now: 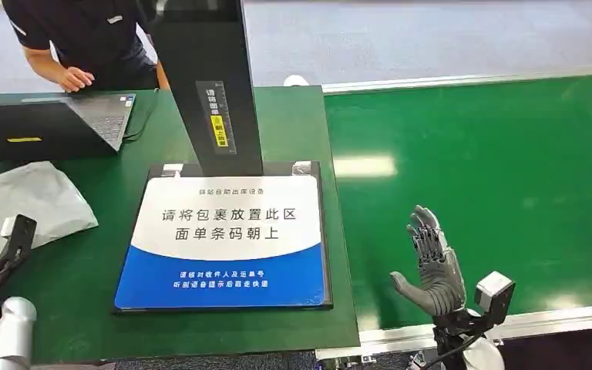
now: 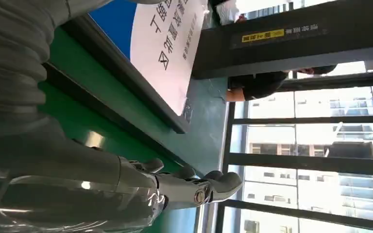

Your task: Moved the parcel from conveyor to table for the left to box.

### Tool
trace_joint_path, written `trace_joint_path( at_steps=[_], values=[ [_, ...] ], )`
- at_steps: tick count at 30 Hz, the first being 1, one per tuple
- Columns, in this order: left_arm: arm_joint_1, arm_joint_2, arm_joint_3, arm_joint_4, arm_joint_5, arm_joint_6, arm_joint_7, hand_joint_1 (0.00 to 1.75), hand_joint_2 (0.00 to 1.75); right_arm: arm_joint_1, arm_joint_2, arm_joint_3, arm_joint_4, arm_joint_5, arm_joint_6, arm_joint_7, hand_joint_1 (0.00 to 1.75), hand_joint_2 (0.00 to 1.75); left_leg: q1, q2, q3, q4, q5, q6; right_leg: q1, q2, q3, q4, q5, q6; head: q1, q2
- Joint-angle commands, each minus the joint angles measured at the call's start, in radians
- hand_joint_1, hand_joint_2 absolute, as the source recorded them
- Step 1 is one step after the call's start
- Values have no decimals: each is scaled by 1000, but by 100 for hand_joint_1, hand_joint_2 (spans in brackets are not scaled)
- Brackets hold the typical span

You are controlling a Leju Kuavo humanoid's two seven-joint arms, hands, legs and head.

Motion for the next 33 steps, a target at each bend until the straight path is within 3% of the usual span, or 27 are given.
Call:
trace_joint_path(
  at_steps=[1, 3, 4, 7, 8, 12, 17, 21, 28, 33],
  values=[
    [-44, -36, 24, 28, 42, -30, -74, 0, 175, -31, 16, -3, 52, 4, 0, 5, 0, 175, 0, -2, 1, -1, 0, 0, 0, -2, 1, 0, 0, -1, 0, 0],
    [-45, -70, 26, -16, 172, -107, -209, 0, 175, -30, 14, -8, 56, 4, -1, 4, 0, 175, 0, -2, 1, -1, 0, 0, 0, -2, 1, 0, 0, -1, 0, 0],
    [-46, -75, 23, -17, 169, -106, -207, 0, 175, -29, 13, -9, 56, 4, -1, 4, 0, 175, 0, -4, 2, -1, 1, 0, 0, -4, 2, -1, 0, -1, 0, 0],
    [-21, -101, -52, -80, 340, -348, -417, 0, 175, -33, 11, -15, 68, 4, -1, 0, 0, 175, 0, -3, 1, -1, 1, 0, 0, -3, 1, 0, 0, -1, 0, 0],
    [1, -113, -85, -118, 354, -371, -417, 0, 0, -37, 9, -16, 79, 5, 1, -5, 0, 175, 0, -4, 1, -1, 1, 0, 0, -4, 2, -1, 0, -1, 0, 0],
    [116, -116, -274, -287, 519, -652, -578, 0, 0, -46, 0, -11, 103, 6, 4, -14, 0, 175, -1, -3, 1, 0, 1, 0, 0, -3, 1, -1, 0, -1, 0, 0],
    [217, -116, -394, -451, 609, -799, -663, 0, 0, -50, -12, -1, 126, 3, 3, -22, 0, 175, 0, 1, 2, -1, -1, 0, 0, 0, 2, -1, 0, -1, 0, 0],
    [220, -146, -411, -531, 745, -829, -734, 0, 0, -47, -15, 5, 125, -1, -2, -26, 0, 175, 0, -3, 1, -1, 0, 0, 0, -3, 2, -1, -1, -1, 0, 0],
    [158, -242, -274, -540, 966, -712, -703, 0, 0, -21, -2, 18, 86, -2, -3, -22, 0, 175, 0, -3, 0, 0, 0, 0, 0, -3, 0, -1, 0, -1, 0, 0],
    [182, -262, -287, -540, 1088, -733, -740, 0, 0, -26, -5, 25, 95, -2, -6, -20, 0, 175, -1, -1, 2, -1, 0, 0, -1, -1, 1, -1, 0, -1, 0, 0]
  ],
)
